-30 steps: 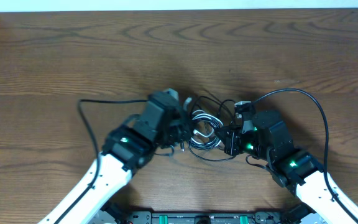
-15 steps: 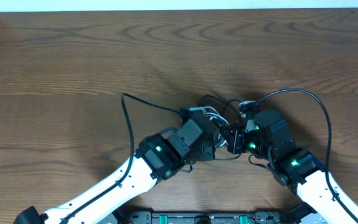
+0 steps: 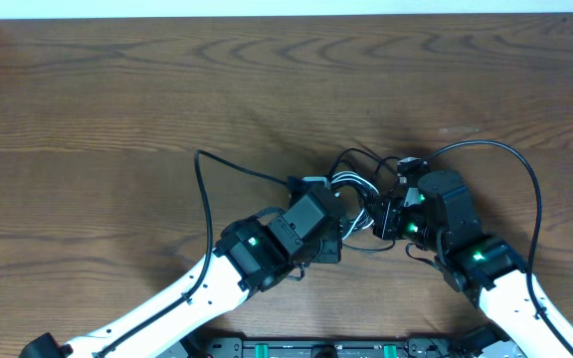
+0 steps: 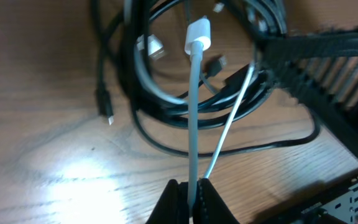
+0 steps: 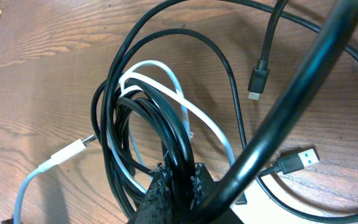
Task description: Untangle cables
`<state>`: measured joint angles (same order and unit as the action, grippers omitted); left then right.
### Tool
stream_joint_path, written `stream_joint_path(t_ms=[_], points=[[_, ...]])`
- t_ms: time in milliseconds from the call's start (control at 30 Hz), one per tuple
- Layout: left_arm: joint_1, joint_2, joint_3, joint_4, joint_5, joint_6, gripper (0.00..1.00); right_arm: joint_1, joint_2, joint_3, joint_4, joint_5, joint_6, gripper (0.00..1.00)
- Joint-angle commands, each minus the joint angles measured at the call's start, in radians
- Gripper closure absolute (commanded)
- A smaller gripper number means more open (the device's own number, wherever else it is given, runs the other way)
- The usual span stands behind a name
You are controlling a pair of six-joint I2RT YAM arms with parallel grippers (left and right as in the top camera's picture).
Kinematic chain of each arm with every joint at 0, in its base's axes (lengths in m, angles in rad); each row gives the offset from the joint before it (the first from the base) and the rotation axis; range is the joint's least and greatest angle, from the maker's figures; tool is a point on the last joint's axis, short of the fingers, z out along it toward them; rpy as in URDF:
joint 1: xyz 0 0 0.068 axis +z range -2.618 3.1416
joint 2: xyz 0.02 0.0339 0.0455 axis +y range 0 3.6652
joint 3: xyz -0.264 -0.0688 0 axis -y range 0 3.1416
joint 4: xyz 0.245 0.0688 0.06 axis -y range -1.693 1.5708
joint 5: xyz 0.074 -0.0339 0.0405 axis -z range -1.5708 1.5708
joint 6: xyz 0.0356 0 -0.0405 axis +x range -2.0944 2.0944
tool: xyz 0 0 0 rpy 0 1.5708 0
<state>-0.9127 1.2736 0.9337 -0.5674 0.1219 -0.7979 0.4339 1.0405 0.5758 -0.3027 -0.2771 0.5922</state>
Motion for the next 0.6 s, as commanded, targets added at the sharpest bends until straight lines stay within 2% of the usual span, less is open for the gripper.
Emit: stream_joint_path(t_ms=[0, 367, 567], points=[[-0.005, 0.014, 0.031, 0.022, 0.071, 0.092, 0.92, -0.005, -0.004, 0.019, 0.007, -0.042, 0.009, 0.99], [-0.003, 0.151, 0.031, 0.041, 0.112, 0.109, 0.92, 0.000, -0.005, 0.019, 0.022, -0.156, 0.004, 0.99], [0.064, 0.181, 0.031, 0.088, 0.047, 0.128, 0.93, 0.000, -0.005, 0.019, -0.005, -0.204, -0.006, 0.99]])
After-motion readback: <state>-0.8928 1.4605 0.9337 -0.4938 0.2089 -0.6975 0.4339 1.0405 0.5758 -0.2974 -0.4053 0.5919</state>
